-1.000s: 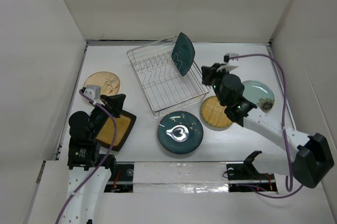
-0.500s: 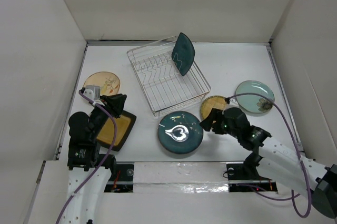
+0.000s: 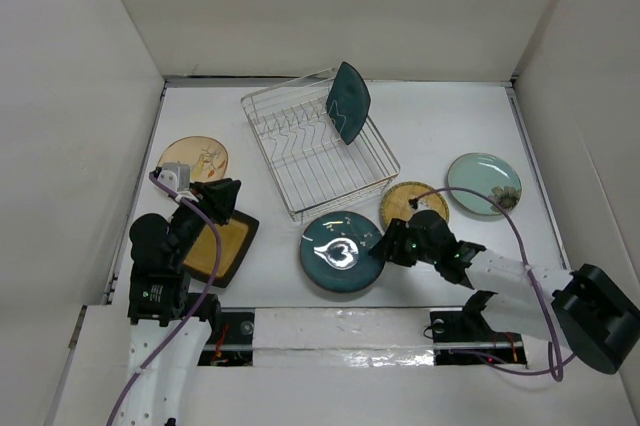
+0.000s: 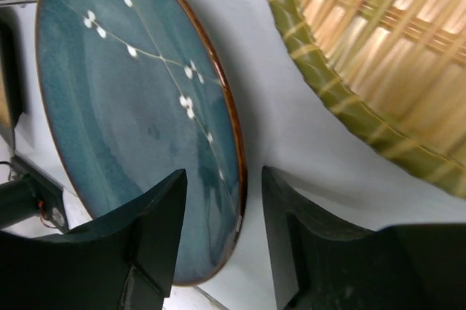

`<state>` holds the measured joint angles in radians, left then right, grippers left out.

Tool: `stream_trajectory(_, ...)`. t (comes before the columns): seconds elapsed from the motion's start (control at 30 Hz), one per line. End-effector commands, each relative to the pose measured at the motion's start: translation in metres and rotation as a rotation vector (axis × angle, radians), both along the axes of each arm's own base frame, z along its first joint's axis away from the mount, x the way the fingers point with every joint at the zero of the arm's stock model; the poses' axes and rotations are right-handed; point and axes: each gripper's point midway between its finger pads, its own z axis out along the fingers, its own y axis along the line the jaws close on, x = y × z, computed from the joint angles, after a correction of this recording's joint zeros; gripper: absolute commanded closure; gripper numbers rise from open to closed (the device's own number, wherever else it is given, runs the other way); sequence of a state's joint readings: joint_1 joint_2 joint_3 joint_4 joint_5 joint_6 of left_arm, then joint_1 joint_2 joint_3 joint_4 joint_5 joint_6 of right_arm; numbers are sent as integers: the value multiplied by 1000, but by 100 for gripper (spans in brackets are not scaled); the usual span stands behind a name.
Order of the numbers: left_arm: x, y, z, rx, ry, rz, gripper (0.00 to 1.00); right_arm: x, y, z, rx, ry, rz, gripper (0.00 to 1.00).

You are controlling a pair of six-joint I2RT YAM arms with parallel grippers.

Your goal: Load the plates into the dish rack

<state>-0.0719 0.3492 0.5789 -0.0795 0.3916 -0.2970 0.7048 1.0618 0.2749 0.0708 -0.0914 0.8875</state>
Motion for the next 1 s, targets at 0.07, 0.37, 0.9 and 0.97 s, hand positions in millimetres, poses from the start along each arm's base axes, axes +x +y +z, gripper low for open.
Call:
stream_trajectory(0.07, -4, -2, 18, 1, -67, -15, 78, 0, 12, -3, 81, -12, -5, 57)
stream_trajectory(0.37, -3, -1, 19, -1, -66, -7, 78, -1, 12, 24, 119, -99, 8, 100)
stream_trajectory(0.9, -2, 4, 21, 1, -75, 22, 78, 44, 62, 298, 268, -743, 147, 100)
stream_trajectory(0.97, -3, 3, 22, 2, -78, 19, 78, 86, 63, 317, 179, -821, 72, 100)
